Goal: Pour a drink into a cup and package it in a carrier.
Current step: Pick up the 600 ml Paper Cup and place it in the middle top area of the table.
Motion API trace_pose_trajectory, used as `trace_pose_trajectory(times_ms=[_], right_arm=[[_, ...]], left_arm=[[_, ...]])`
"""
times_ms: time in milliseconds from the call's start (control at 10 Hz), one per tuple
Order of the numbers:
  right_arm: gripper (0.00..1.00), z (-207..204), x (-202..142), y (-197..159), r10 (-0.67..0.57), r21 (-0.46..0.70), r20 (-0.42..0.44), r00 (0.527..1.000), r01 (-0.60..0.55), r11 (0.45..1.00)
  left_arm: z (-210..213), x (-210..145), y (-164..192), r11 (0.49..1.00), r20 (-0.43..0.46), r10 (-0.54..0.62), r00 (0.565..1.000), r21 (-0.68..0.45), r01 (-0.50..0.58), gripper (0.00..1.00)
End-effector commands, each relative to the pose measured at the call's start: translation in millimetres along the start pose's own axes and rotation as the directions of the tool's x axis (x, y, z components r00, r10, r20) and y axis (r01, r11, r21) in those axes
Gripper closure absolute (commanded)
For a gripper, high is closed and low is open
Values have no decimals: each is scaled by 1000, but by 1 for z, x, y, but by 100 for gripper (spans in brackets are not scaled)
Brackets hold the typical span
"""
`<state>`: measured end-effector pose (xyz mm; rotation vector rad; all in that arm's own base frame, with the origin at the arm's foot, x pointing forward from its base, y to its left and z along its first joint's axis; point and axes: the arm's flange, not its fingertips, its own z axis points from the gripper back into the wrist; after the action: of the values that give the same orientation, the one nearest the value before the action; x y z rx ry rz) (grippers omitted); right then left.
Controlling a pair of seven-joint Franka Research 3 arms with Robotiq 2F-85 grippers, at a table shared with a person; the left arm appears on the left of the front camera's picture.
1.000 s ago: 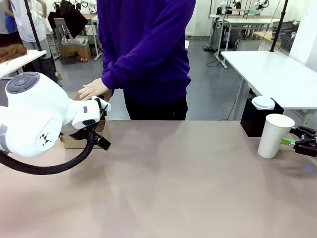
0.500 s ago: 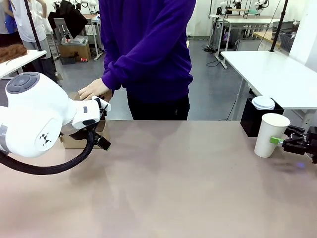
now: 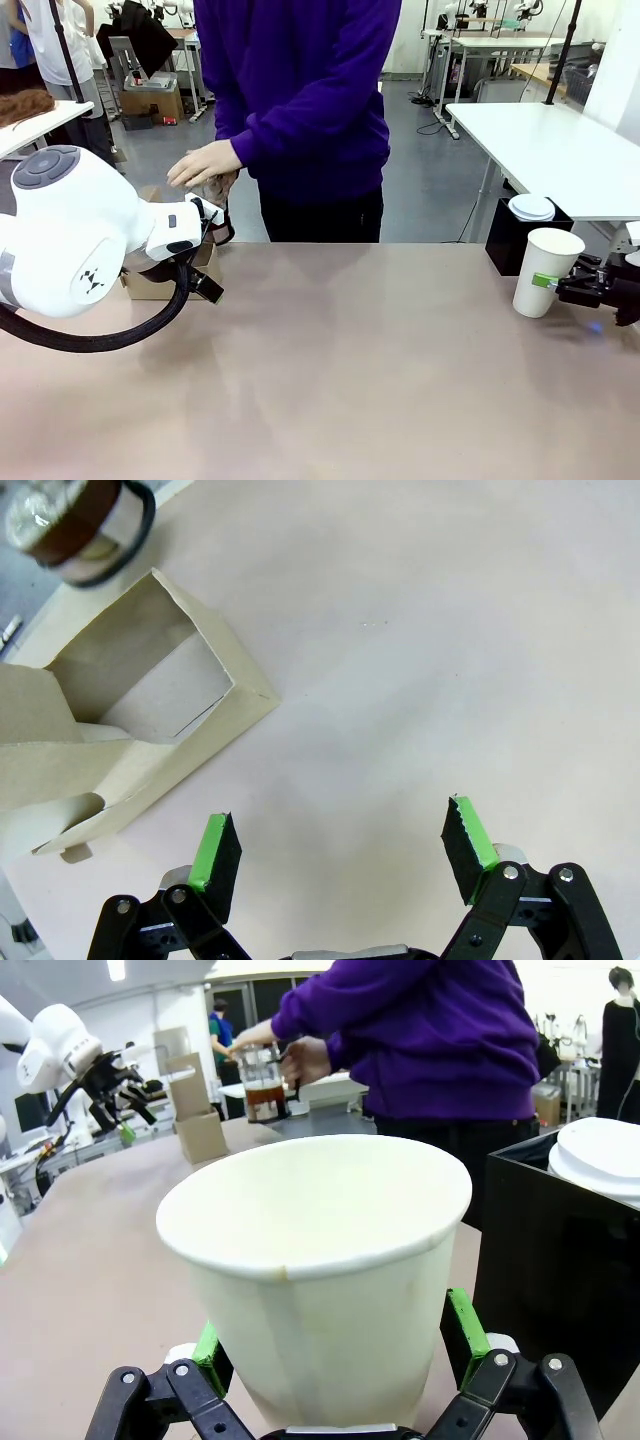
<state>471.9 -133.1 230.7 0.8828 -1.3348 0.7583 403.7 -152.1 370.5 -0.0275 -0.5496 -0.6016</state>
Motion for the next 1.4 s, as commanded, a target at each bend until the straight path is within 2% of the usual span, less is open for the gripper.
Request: trace_pose_trajectory(times_ms=[0, 100, 200, 600, 800, 1000, 1300], right_arm=[[3, -8, 4, -7, -35, -17, -3, 999, 35, 999], [20, -4, 5, -10, -62, -26, 1, 998, 62, 998], [20, -1, 0, -1, -3, 2, 0, 1000, 3, 1000], [20, 0, 0, -2, -15, 2, -1, 1000, 15, 1000], [20, -12, 46, 29, 53, 19, -7, 999, -53, 998], [20, -47, 92, 56, 65, 32, -16, 998, -65, 997], [20, -139, 117, 71, 68, 52, -55, 996, -65, 997]], left_arm=[[0, 0, 0, 1000, 0, 1, 1000, -1, -1, 0], [0, 0, 0, 1000, 0, 1, 1000, -1, -1, 0], [0, 0, 0, 1000, 0, 1, 1000, -1, -1, 0], [0, 0, 0, 1000, 0, 1, 1000, -1, -1, 0], [0, 0, 0, 1000, 0, 1, 1000, -1, -1, 0], [0, 0, 0, 1000, 0, 1, 1000, -1, -1, 0], [0, 0, 0, 1000, 0, 1, 1000, -1, -1, 0]])
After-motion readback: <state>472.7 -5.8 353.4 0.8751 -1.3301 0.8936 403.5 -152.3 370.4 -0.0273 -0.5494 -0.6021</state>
